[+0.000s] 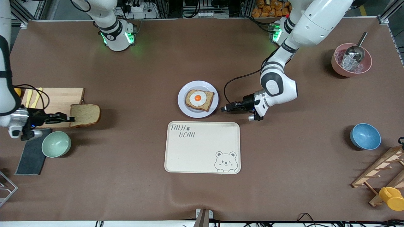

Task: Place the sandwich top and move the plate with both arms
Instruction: 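Grasp the bread slice on the cutting board with the right gripper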

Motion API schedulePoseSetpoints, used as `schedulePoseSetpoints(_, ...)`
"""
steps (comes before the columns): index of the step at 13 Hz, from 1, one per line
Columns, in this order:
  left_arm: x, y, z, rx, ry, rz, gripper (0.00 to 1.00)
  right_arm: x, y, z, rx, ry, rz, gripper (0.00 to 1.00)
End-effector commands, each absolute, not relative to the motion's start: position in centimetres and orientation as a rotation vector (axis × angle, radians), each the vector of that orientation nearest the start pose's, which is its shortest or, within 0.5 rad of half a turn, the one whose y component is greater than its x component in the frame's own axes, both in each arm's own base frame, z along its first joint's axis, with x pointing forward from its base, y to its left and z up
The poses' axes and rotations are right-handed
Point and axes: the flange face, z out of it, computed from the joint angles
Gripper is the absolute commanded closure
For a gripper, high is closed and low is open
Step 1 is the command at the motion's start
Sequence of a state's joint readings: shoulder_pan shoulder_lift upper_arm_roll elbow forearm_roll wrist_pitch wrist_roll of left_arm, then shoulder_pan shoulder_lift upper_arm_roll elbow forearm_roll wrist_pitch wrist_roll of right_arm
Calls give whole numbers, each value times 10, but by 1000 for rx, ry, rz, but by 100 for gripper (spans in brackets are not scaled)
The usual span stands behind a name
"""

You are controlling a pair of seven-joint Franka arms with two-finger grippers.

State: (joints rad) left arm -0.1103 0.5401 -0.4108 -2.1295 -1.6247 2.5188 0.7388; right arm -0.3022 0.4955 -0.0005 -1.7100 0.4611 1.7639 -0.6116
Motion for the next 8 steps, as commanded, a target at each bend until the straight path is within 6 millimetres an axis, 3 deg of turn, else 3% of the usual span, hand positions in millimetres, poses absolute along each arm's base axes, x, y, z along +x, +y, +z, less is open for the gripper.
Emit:
schedulePoseSetpoints(1, 478, -270, 166, 2115, 340, -87, 35, 609, -80, 313, -2510, -149, 300, 100)
schedulePoseSetpoints(4, 476, -271, 167, 2112, 335, -91, 35, 605, -16, 331, -2504, -174, 326, 100)
schedulePoseSetpoints(8, 475, -273, 167, 2109, 331, -94, 35, 596, 51, 310, -2492, -191, 264, 100)
